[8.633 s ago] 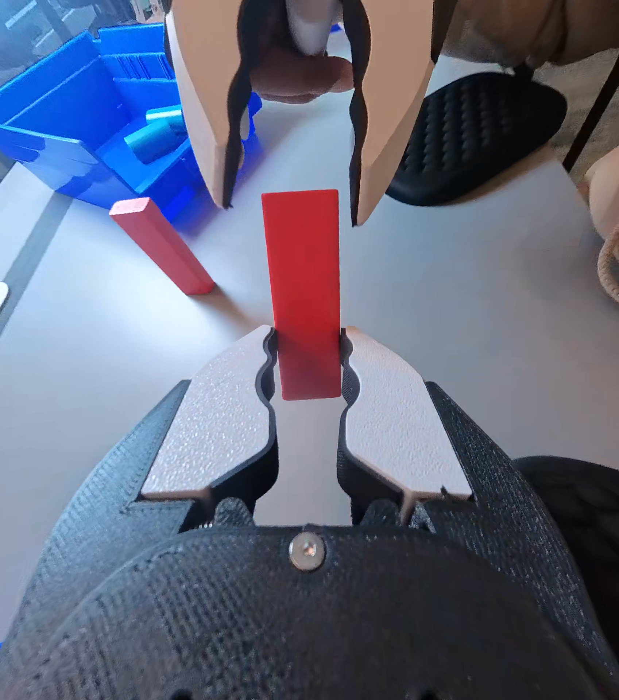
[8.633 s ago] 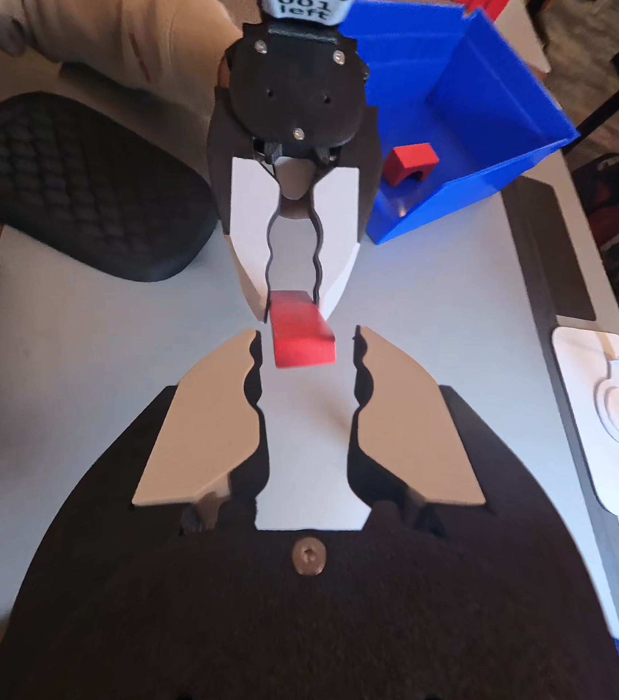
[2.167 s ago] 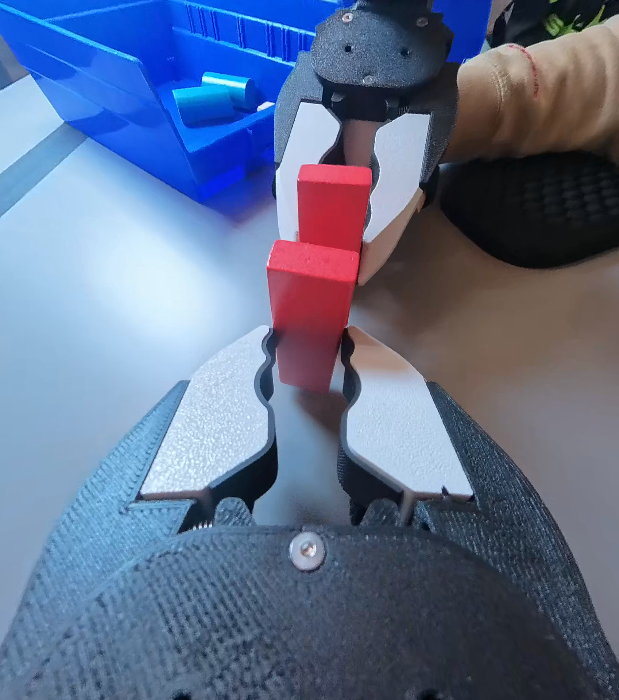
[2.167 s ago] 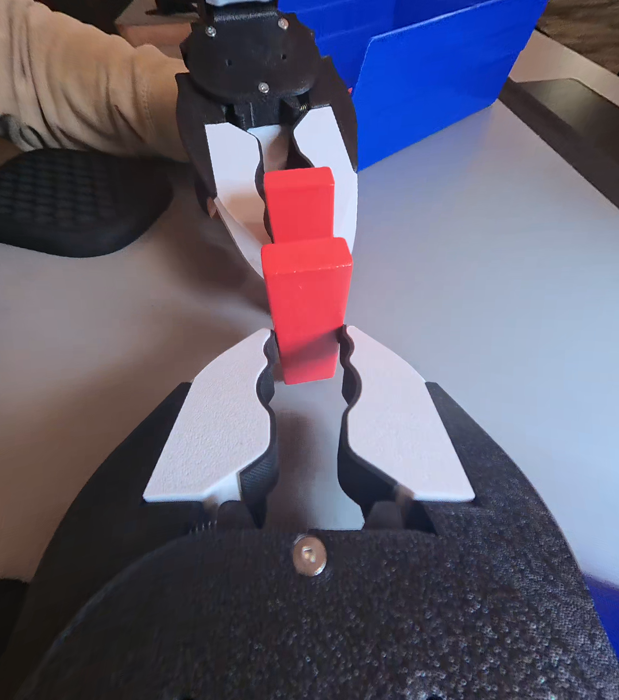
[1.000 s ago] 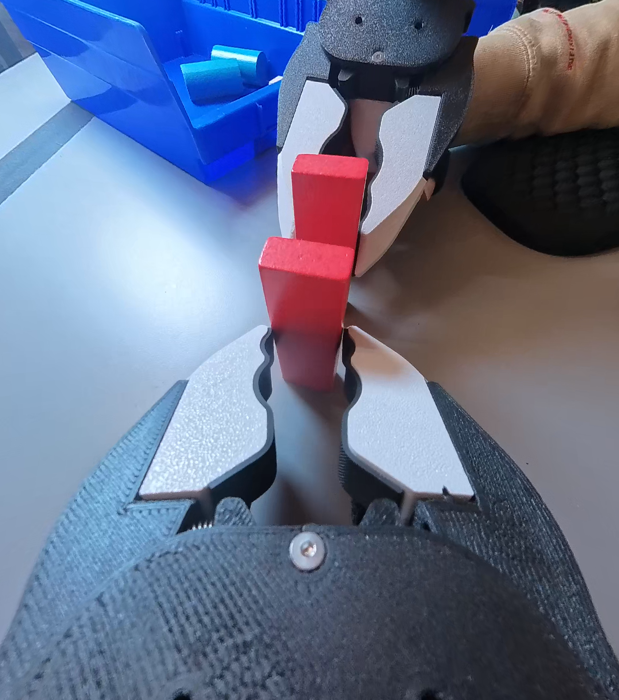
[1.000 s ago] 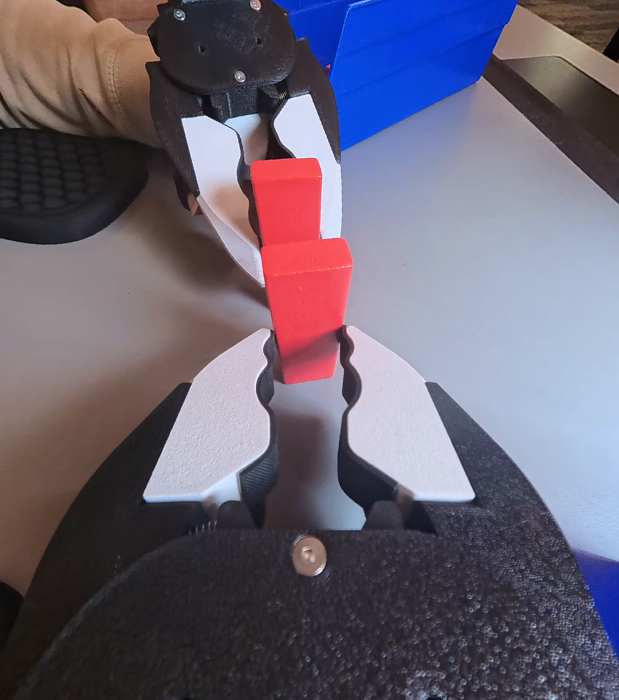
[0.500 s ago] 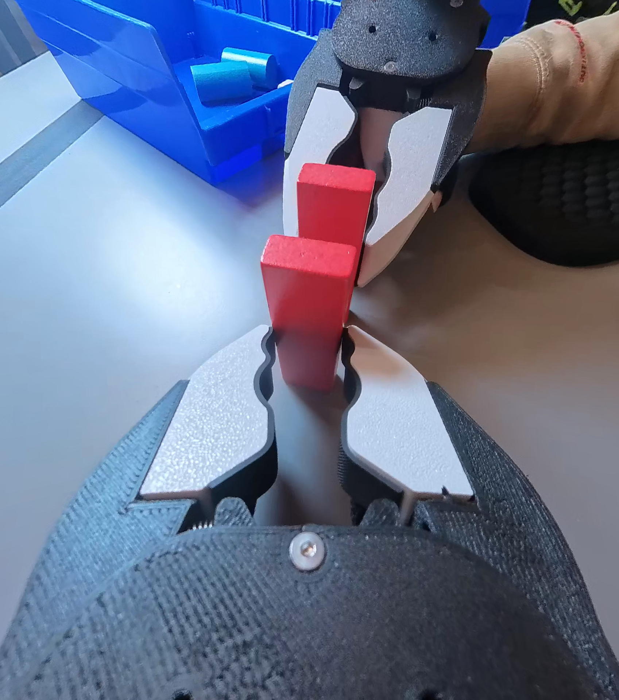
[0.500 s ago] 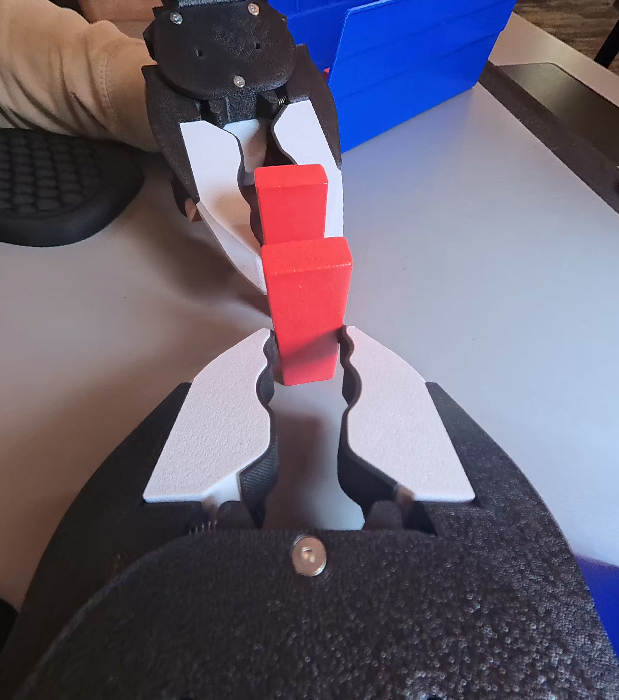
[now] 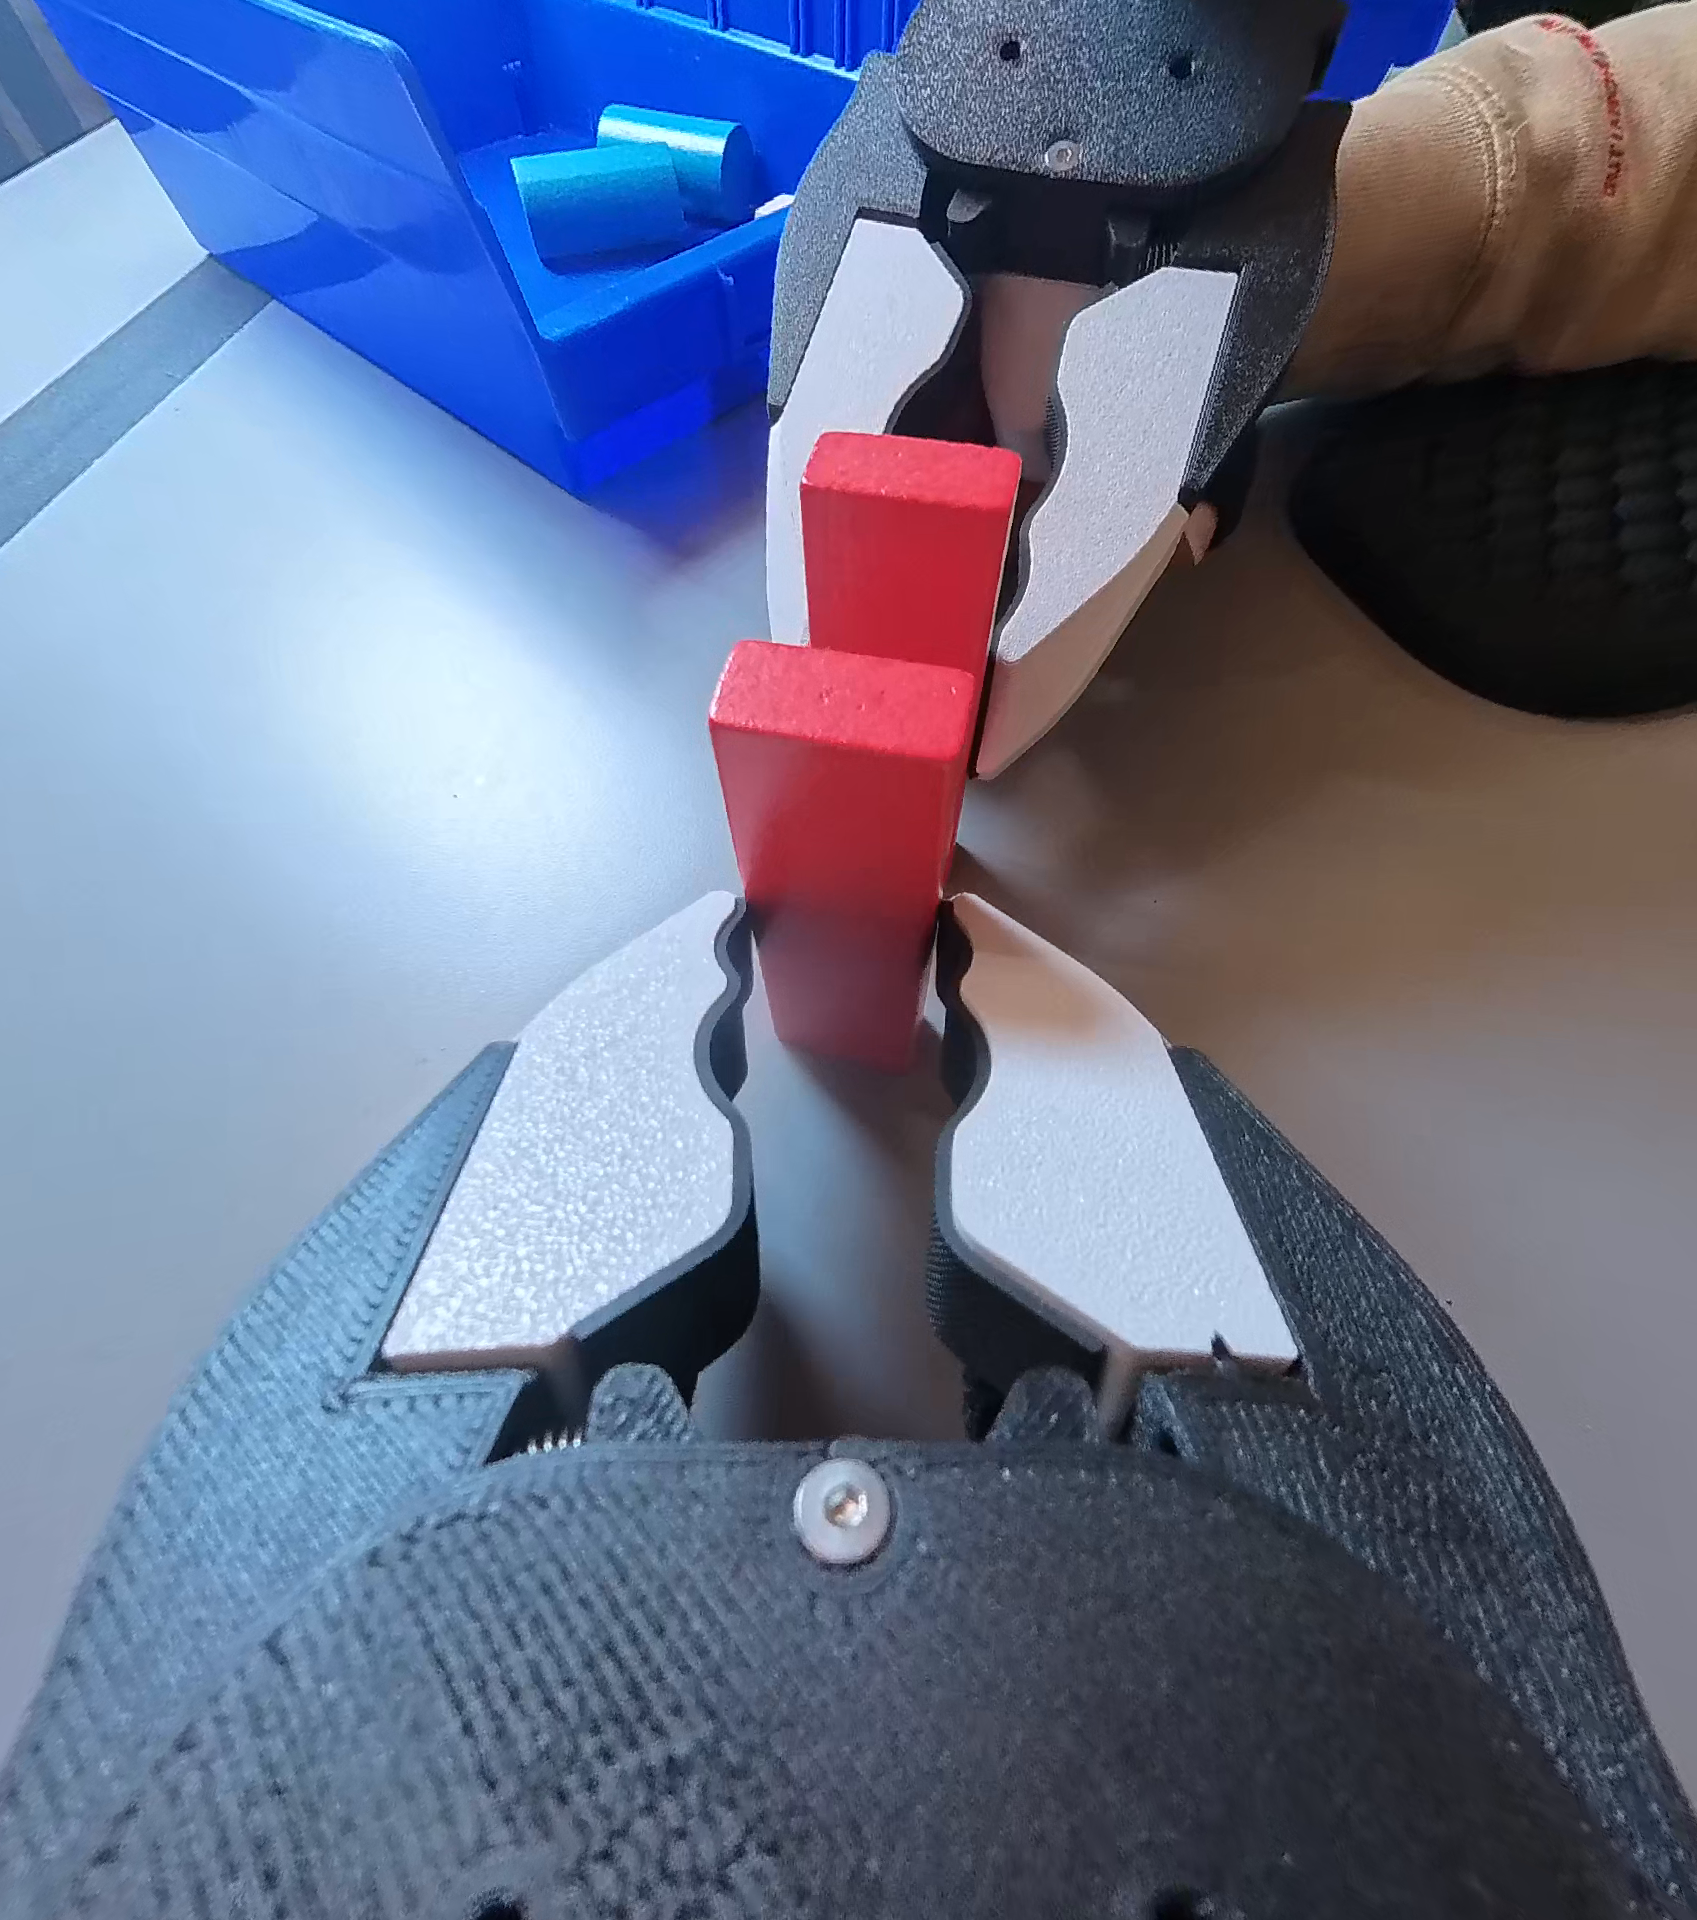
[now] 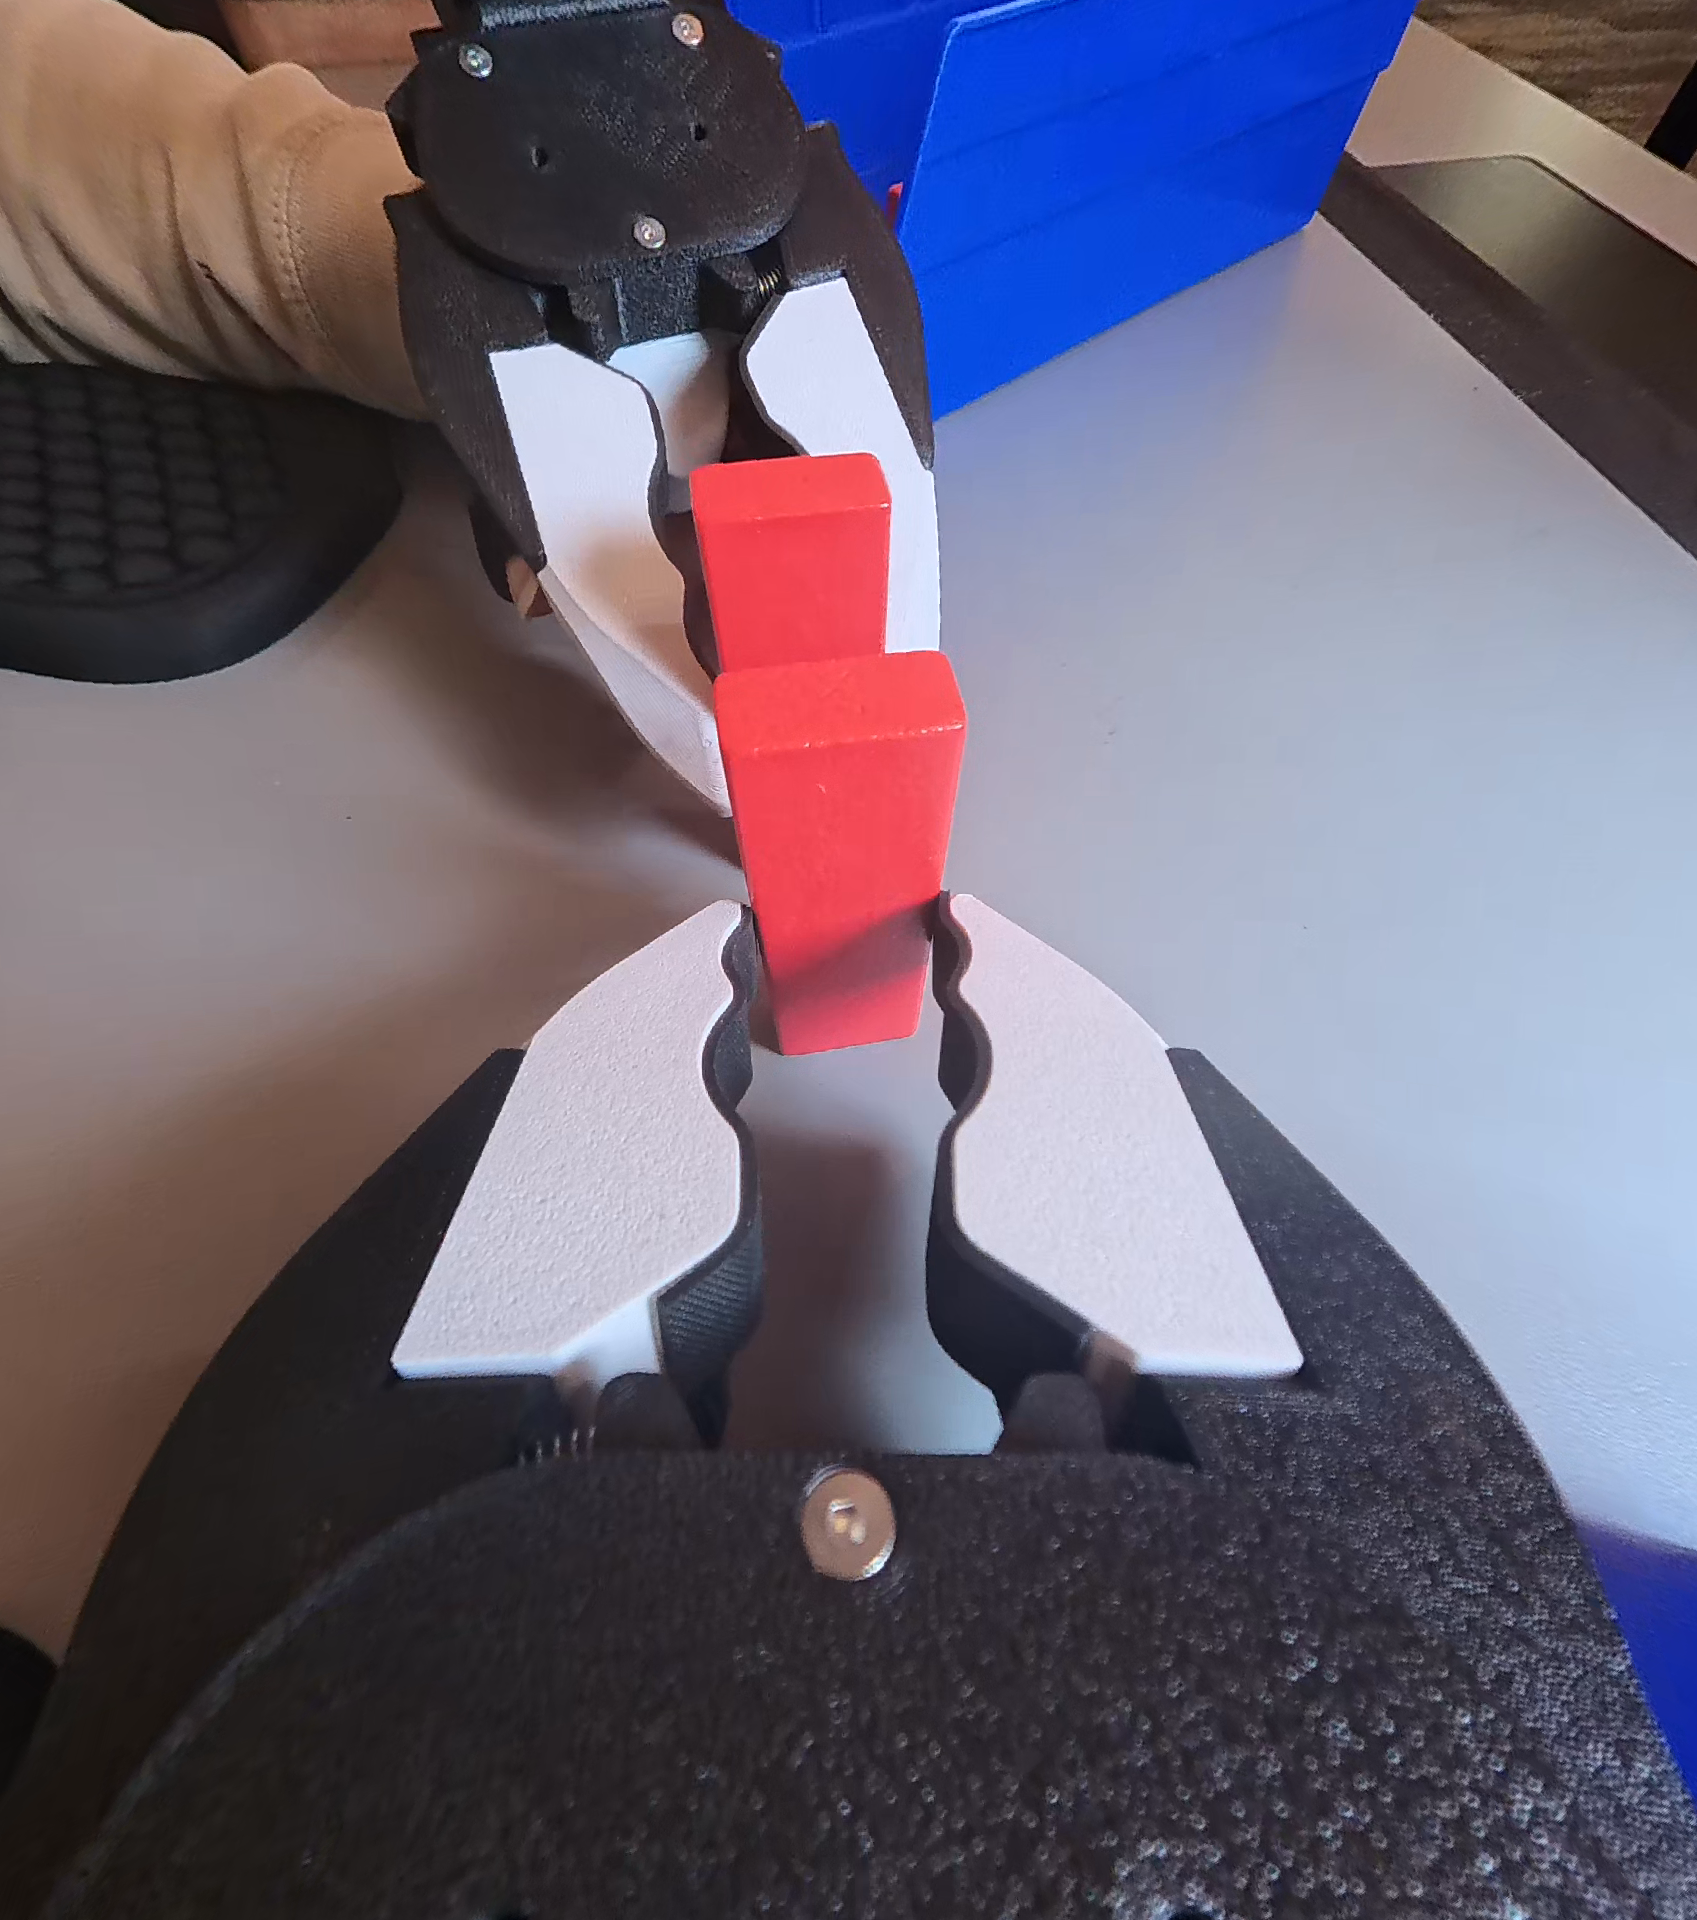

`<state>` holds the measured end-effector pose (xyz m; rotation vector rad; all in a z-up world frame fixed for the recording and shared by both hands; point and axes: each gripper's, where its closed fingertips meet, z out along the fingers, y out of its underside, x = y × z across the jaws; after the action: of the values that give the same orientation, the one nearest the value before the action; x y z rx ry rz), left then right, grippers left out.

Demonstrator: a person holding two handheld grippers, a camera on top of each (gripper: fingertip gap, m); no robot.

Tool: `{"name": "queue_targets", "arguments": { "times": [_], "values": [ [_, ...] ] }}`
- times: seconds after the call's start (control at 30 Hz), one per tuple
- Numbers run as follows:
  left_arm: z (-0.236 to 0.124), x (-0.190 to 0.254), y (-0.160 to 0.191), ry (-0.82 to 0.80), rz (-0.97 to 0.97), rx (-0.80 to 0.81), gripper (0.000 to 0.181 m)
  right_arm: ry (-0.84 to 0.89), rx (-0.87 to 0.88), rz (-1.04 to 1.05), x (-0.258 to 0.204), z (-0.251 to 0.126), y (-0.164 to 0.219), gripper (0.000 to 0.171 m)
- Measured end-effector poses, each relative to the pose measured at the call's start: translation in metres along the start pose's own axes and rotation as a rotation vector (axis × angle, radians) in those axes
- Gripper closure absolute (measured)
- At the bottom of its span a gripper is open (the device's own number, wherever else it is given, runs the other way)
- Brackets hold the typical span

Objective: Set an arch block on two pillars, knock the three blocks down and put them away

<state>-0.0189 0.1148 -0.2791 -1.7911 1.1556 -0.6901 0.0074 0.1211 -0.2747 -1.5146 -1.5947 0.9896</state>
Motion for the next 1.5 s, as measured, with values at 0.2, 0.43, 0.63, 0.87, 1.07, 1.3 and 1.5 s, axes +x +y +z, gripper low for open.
{"name": "queue_targets", "arguments": {
  "times": [0.2, 0.43, 0.63, 0.87, 1.07, 1.3, 1.5],
  "values": [
    [0.0, 0.001, 0.0, 0.003, 0.002, -0.002, 0.146, -0.002, 0.0, -0.002, -0.001, 0.0, 0.0, 0.138],
    [0.0, 0.001, 0.0, 0.009, -0.003, 0.002, 0.144, -0.008, 0.006, -0.001, -0.001, 0.0, 0.0, 0.136],
    [-0.001, 0.001, -0.001, 0.013, -0.011, 0.013, 0.138, -0.011, 0.016, 0.0, -0.002, -0.001, -0.002, 0.132],
    [-0.008, -0.002, -0.01, 0.01, -0.016, 0.057, 0.124, -0.006, 0.043, -0.008, -0.001, -0.007, -0.009, 0.123],
    [-0.04, 0.0, -0.054, -0.024, 0.045, 0.182, 0.119, 0.003, 0.157, -0.022, -0.005, -0.037, -0.049, 0.104],
    [-0.155, -0.046, -0.117, -0.335, 0.153, 0.299, 0.123, 0.135, 0.26, -0.07, -0.02, -0.085, -0.096, 0.101],
    [-0.257, -0.148, -0.056, -0.587, -0.049, -0.117, 0.124, 0.131, 0.238, -0.07, -0.045, -0.088, -0.08, 0.103]
  ]
}}
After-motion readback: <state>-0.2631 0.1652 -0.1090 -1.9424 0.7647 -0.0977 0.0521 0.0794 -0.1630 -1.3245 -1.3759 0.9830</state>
